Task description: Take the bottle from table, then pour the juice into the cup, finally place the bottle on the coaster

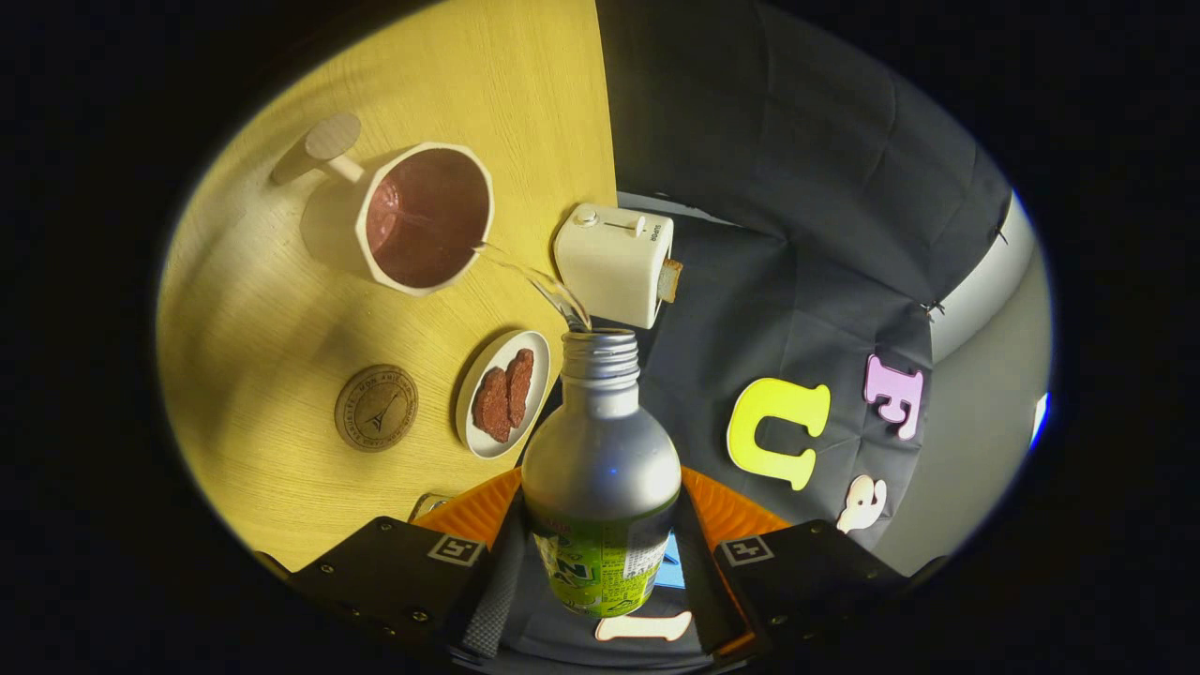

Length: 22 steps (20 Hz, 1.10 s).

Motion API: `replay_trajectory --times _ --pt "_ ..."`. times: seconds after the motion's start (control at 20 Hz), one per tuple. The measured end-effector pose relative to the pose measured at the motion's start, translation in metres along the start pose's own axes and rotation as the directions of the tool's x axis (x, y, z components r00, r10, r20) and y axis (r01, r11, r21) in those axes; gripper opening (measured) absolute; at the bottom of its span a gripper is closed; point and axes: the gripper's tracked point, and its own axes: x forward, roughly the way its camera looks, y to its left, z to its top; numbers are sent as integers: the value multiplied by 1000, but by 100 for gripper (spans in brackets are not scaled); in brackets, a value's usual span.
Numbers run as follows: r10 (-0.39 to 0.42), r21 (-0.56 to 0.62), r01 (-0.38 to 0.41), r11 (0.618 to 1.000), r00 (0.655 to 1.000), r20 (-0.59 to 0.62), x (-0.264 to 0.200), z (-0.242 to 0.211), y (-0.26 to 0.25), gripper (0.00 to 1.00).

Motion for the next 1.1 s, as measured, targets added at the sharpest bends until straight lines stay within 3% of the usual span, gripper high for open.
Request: replay_trajectory --times 1.1 --pt "-40 -106 43 993 999 37 -5 -7 -27 76"
